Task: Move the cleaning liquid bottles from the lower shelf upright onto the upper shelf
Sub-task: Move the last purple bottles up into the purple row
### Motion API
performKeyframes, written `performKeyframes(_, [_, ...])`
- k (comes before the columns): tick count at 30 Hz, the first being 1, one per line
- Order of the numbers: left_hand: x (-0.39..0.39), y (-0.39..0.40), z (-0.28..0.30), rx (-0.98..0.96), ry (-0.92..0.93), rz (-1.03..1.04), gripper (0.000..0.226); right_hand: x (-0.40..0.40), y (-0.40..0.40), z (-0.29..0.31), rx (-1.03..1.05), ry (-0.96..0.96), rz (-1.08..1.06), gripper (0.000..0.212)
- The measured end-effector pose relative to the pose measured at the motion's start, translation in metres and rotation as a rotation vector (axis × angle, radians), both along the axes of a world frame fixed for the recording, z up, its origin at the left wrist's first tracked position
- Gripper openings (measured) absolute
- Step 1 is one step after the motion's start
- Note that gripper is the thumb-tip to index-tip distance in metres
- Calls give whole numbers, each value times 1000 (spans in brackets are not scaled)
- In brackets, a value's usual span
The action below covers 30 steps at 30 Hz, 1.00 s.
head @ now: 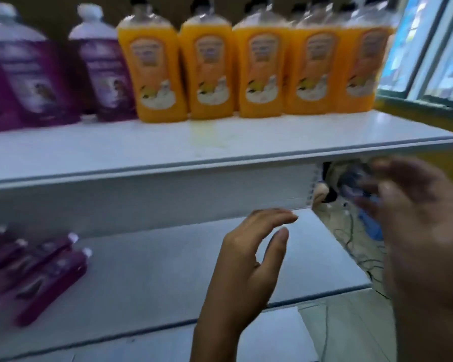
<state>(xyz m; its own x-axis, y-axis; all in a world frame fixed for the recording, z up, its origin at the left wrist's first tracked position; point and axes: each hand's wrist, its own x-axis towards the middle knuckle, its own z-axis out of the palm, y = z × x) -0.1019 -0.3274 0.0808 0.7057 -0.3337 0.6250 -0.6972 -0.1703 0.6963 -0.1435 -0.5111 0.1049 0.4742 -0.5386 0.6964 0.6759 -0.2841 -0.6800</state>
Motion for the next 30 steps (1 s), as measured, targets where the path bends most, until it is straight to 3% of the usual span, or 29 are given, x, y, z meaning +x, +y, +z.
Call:
performKeyframes(4, [13, 49, -34, 152, 183, 218, 30, 11, 63, -68, 46, 231, 209, 25])
performKeyframes(7, [20, 93, -52, 211, 264, 350, 29, 35, 99, -89, -199, 632, 494, 34])
performKeyframes(9, [22, 122, -59, 232, 301, 438, 28, 46, 123, -95, -358, 792, 632, 32])
performKeyframes(15, [31, 199, -78, 195, 427, 650, 27, 79, 196, -106, -482, 847, 741, 26])
performKeyframes(20, [40, 258, -96, 300, 561, 739, 36, 112, 252, -131, -554, 923, 789, 29])
performKeyframes(24, [47, 312, -108, 316, 617, 760, 49, 139, 306, -149, -632, 1001, 830, 57])
performKeyframes(27, [57, 354, -118, 304, 674, 814, 64, 157, 347, -160, -574, 1078, 944, 84])
performKeyframes(30, [69, 384, -129, 261, 695, 772, 67, 176, 381, -166, -450, 1125, 998, 82])
